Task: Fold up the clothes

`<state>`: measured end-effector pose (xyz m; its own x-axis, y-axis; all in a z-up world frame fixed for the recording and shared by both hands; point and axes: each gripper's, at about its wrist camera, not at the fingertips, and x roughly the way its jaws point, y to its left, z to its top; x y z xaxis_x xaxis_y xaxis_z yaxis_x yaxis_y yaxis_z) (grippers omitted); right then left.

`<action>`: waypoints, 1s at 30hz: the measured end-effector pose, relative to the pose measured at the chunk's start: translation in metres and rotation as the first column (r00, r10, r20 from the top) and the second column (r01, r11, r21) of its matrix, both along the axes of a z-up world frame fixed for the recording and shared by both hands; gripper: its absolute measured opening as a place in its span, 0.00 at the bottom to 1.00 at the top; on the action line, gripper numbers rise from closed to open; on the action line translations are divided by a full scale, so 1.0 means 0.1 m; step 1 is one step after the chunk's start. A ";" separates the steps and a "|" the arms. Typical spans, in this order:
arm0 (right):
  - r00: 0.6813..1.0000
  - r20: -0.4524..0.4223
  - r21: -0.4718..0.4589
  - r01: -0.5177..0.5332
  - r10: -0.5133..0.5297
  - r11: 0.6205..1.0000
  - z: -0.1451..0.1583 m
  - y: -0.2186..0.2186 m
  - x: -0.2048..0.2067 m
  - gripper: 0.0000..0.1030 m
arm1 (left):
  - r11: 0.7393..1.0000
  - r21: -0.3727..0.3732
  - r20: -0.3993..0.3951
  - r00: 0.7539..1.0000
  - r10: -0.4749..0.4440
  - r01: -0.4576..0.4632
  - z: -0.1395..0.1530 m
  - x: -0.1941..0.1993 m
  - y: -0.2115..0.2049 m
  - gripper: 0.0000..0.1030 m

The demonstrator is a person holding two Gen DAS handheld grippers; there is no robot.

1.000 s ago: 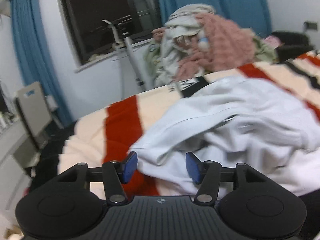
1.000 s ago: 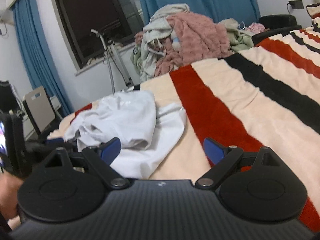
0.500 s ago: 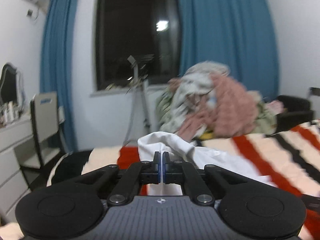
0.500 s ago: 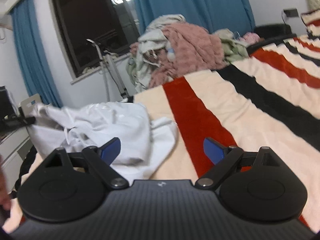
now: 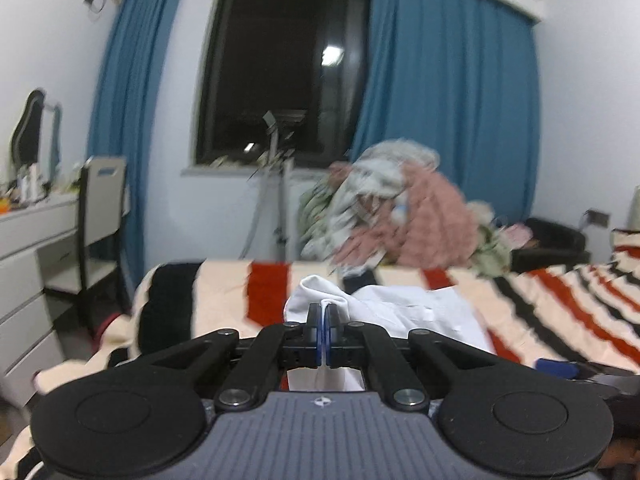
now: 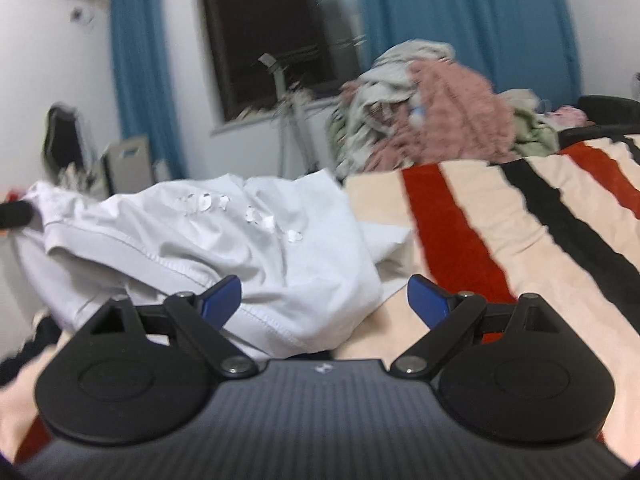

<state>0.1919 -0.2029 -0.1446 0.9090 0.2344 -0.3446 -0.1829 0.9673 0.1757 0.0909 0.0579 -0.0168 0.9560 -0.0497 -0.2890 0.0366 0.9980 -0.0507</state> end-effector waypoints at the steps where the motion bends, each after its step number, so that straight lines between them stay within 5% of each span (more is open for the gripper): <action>1: 1.000 -0.014 -0.038 -0.018 0.017 0.999 -0.02 0.07 0.00 0.89 | 1.000 -0.003 -0.023 1.000 0.019 -0.019 -0.03 0.02 0.08 0.01; 6: 0.990 -0.113 -0.180 -0.102 0.082 0.978 -0.24 0.37 0.07 0.89 | 0.994 -0.054 -0.109 0.991 0.084 -0.090 -0.24 0.33 0.47 0.02; 9: 0.974 -0.202 -0.207 -0.147 0.104 0.967 -0.42 0.49 0.18 0.89 | 0.992 -0.064 -0.130 0.986 0.102 -0.111 -0.31 0.44 0.62 0.02; 13: 0.973 -0.212 -0.234 -0.144 0.094 0.962 -0.56 0.61 0.33 0.89 | 0.989 -0.062 -0.150 0.981 0.121 -0.132 -0.41 0.71 0.67 0.02; 23: 1.000 0.000 -0.133 0.014 -0.014 0.991 -0.29 0.42 0.21 0.89 | 0.989 -0.025 -0.218 0.966 0.140 -0.149 -0.62 1.04 0.69 0.05; 30: 0.999 -0.006 -0.073 0.050 -0.051 0.996 -0.21 0.20 0.27 0.89 | 0.995 0.038 -0.193 0.977 0.095 -0.090 -0.49 0.84 0.60 0.20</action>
